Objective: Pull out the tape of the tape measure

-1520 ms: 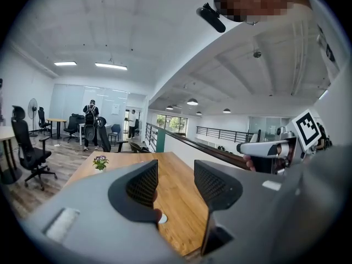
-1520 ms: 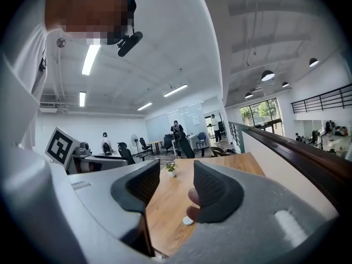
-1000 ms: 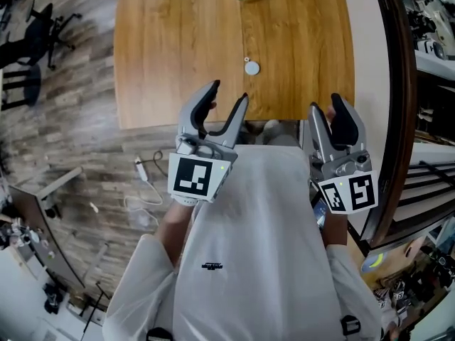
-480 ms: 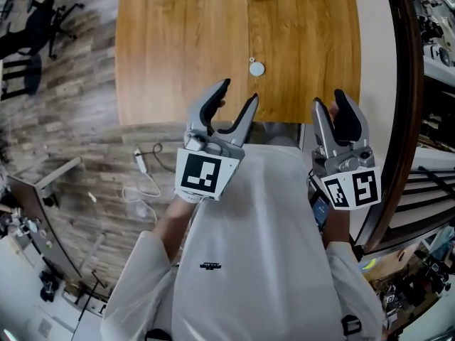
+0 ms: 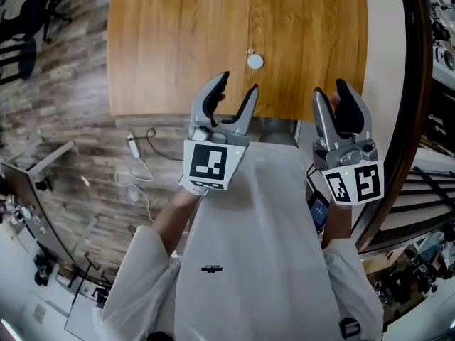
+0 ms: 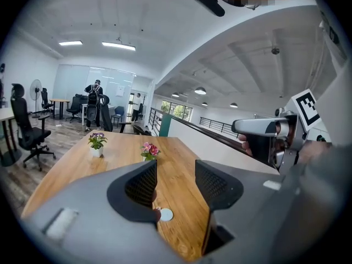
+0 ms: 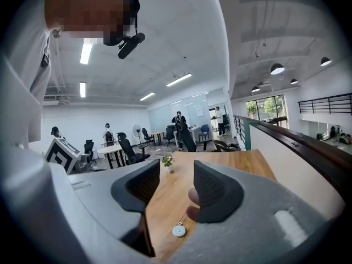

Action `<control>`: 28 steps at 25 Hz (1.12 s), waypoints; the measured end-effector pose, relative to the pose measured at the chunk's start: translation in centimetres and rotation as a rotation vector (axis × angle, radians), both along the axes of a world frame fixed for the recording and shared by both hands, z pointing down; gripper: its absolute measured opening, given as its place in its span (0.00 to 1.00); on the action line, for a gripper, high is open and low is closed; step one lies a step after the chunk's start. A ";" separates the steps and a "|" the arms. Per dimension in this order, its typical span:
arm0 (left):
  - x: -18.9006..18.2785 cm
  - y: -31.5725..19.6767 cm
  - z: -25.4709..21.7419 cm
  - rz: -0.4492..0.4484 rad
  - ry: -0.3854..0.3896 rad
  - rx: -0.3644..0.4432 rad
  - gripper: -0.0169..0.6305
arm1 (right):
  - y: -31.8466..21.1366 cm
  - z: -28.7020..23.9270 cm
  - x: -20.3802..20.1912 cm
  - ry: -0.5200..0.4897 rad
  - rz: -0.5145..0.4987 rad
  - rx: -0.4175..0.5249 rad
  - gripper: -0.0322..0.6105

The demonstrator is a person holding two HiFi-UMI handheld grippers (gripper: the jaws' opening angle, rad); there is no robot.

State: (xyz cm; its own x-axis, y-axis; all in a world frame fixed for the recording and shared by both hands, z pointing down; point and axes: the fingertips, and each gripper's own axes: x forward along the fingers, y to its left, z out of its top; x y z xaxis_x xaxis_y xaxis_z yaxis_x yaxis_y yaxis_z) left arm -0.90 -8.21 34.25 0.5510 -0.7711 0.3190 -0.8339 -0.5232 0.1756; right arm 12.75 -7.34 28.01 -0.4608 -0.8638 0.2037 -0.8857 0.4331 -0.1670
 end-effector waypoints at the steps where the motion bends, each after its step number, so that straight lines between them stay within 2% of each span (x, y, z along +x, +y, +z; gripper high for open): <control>1: 0.2 -0.2 0.5 -0.009 -0.003 -0.008 0.35 | -0.2 0.2 0.2 0.002 -0.006 -0.004 0.34; 11: 1.8 -1.3 4.2 -0.086 -0.029 -0.067 0.35 | -2.3 2.2 0.7 0.014 -0.089 -0.033 0.34; 20: 1.2 -3.2 7.6 -0.158 -0.060 -0.137 0.35 | -5.4 2.5 -0.9 0.019 -0.182 -0.056 0.34; 28: 1.6 -4.7 12.8 -0.242 -0.101 -0.213 0.35 | -7.7 3.9 -0.3 0.010 -0.235 -0.080 0.34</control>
